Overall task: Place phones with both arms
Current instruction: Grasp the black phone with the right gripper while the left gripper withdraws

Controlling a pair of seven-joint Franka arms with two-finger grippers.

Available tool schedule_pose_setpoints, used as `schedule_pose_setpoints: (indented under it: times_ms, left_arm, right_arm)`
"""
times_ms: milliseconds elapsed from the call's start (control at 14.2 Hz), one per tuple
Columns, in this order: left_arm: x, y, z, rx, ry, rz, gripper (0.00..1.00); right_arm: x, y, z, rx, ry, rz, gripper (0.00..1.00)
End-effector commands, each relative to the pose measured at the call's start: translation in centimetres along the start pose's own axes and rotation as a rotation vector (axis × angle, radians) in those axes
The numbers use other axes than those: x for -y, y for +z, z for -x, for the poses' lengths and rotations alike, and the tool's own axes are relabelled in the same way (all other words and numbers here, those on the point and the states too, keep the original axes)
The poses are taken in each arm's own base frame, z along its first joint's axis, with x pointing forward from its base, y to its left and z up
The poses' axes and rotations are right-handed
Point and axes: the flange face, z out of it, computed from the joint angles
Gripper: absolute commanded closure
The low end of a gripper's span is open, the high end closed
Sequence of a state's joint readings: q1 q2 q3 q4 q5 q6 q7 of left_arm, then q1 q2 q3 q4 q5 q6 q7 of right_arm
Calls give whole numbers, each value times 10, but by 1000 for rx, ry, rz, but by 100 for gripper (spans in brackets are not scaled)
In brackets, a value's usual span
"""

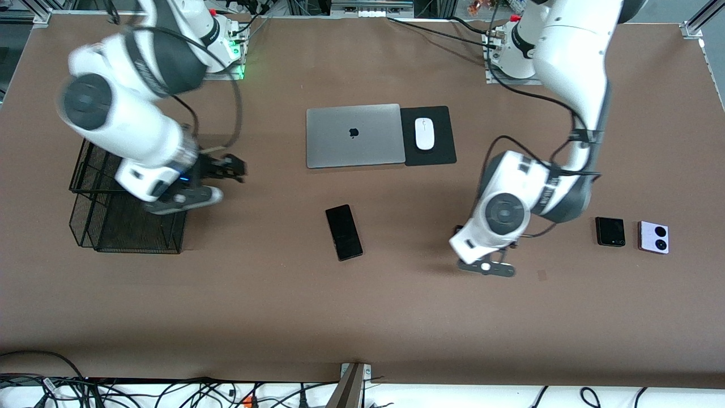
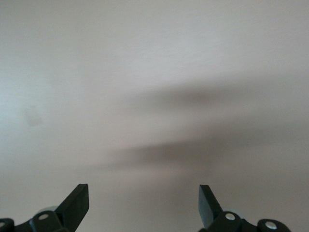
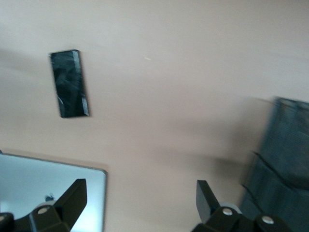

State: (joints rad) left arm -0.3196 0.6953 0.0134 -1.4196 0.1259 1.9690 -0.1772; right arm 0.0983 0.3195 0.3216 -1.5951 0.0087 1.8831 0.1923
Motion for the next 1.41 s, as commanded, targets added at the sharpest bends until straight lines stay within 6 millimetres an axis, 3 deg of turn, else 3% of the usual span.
schedule_pose_setpoints:
  times_ms: [0, 141, 282, 493, 563, 915, 1127, 1338]
  left_arm:
    - [36, 2, 22, -1, 79, -6, 0]
    - [67, 6, 25, 9, 115, -18, 0]
    - [113, 11, 32, -2, 159, -37, 0]
    - [168, 31, 42, -49, 171, -25, 0]
    - [174, 38, 43, -48, 199, -23, 0]
    - [251, 62, 62, -42, 338, -13, 0]
    - [284, 79, 78, -90, 313, -8, 0]
    - [330, 90, 96, -108, 231, 6, 0]
  right_arm:
    - [58, 45, -12, -4, -47, -26, 0]
    - [83, 84, -14, 29, -30, -46, 0]
    - [120, 120, -20, -34, -86, -65, 0]
    - [143, 174, -40, -88, -159, -39, 0]
    - [151, 187, -46, -95, -183, -25, 0]
    - [174, 241, -51, -144, -255, 11, 0]
    - [171, 253, -53, -158, -253, 19, 0]
    - [170, 263, -52, -151, -193, 15, 0]
